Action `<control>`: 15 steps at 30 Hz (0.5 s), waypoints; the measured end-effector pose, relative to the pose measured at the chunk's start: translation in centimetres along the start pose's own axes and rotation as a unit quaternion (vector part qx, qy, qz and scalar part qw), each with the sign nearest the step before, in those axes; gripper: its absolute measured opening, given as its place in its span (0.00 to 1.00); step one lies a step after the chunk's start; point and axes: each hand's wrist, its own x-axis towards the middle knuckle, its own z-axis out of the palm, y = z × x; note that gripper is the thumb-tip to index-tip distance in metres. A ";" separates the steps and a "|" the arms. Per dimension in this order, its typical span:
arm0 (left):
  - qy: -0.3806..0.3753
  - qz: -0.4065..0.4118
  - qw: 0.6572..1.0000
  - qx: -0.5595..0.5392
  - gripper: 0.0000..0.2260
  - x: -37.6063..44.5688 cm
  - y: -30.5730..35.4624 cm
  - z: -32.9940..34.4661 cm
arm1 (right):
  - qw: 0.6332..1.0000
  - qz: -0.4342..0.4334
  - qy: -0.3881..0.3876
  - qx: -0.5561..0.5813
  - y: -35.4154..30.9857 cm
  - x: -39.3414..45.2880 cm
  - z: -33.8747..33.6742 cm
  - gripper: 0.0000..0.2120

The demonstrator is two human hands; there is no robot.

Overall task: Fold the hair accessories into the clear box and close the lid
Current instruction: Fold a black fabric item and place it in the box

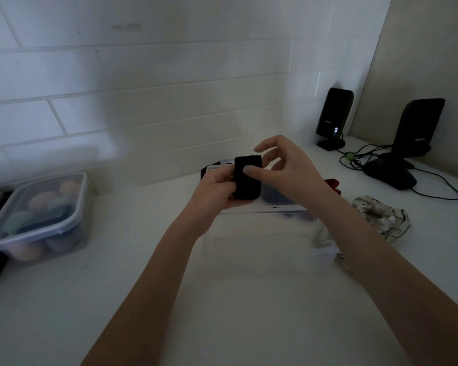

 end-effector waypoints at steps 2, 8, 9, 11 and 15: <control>0.003 -0.010 1.000 -0.010 0.18 0.0 0.2 0.0 | 0.999 0.007 -0.044 -0.013 -0.1 0.0 -0.2 0.17; -0.012 0.027 0.999 0.029 0.06 -0.4 0.3 0.3 | 0.998 -0.003 -0.033 0.050 -0.7 -0.2 -0.1 0.11; -0.016 0.043 0.998 0.047 0.07 -0.4 0.2 0.2 | 0.998 0.002 -0.035 0.058 -0.8 -0.2 0.0 0.11; -0.017 0.058 0.997 0.056 0.07 -0.5 0.2 0.2 | 0.997 0.000 -0.042 0.059 -0.8 -0.3 0.1 0.10; -0.025 0.061 0.995 0.080 0.08 -0.4 0.1 -0.1 | 0.997 -0.013 -0.053 0.059 -0.8 -0.3 0.2 0.08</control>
